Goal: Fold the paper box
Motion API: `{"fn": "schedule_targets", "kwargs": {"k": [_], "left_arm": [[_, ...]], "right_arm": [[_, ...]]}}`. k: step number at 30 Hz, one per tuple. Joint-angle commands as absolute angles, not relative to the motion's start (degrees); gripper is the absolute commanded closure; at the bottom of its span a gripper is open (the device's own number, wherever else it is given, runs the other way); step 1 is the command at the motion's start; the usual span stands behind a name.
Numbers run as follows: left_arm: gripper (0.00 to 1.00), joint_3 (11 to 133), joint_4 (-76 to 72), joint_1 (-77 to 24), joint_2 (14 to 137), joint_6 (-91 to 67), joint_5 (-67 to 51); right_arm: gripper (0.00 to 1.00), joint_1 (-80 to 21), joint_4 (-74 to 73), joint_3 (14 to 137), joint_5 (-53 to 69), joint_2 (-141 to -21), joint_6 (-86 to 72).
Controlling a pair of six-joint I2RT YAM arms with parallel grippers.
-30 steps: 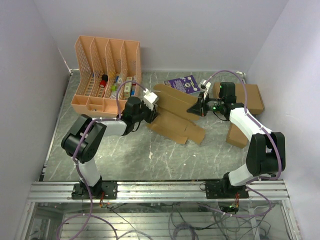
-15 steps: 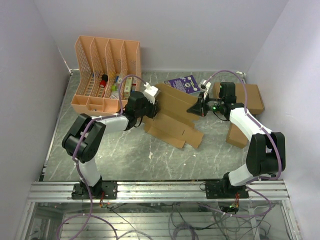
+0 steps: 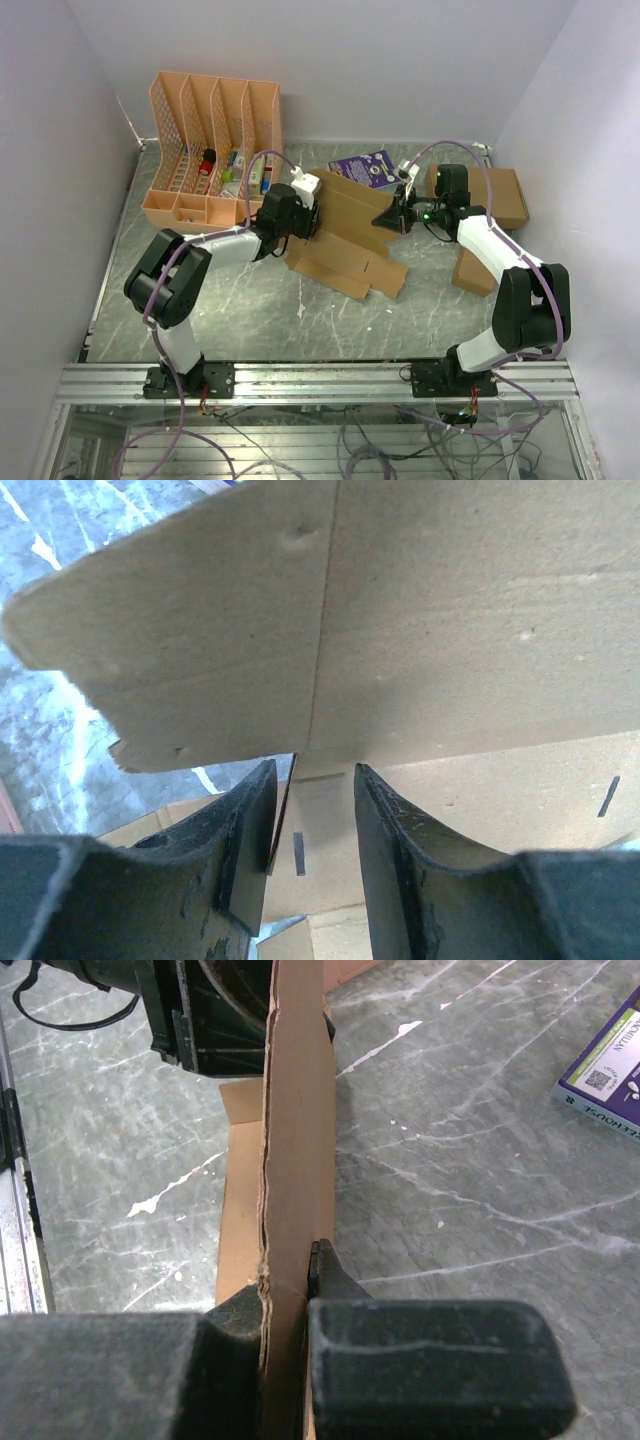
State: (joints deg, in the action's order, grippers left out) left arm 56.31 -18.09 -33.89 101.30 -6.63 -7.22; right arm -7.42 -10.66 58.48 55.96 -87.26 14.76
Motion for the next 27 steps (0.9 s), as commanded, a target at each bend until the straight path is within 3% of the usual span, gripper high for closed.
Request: {"fn": "schedule_targets", "kwargs": {"k": [1,10,18,27], "left_arm": [[0.52,55.22,-16.57,-34.15,97.75,-7.8,-3.85],[0.54,55.06,-12.38,-34.18,95.76,-7.61,-0.86],[0.75,56.17,-11.39,-34.16,96.55,-8.87,-0.44],[0.83,55.15,-12.94,-37.41,95.43,-12.65,9.85]], "right_arm": [[1.0,-7.82,-10.28,59.15,55.56,-86.74,14.57],[1.0,-7.88,-10.28,59.06,55.11,-86.6,14.65],[1.0,-7.91,-10.24,59.06,55.11,-86.47,14.66],[1.0,-9.39,-7.66,57.98,55.03,-86.41,12.23]]}}
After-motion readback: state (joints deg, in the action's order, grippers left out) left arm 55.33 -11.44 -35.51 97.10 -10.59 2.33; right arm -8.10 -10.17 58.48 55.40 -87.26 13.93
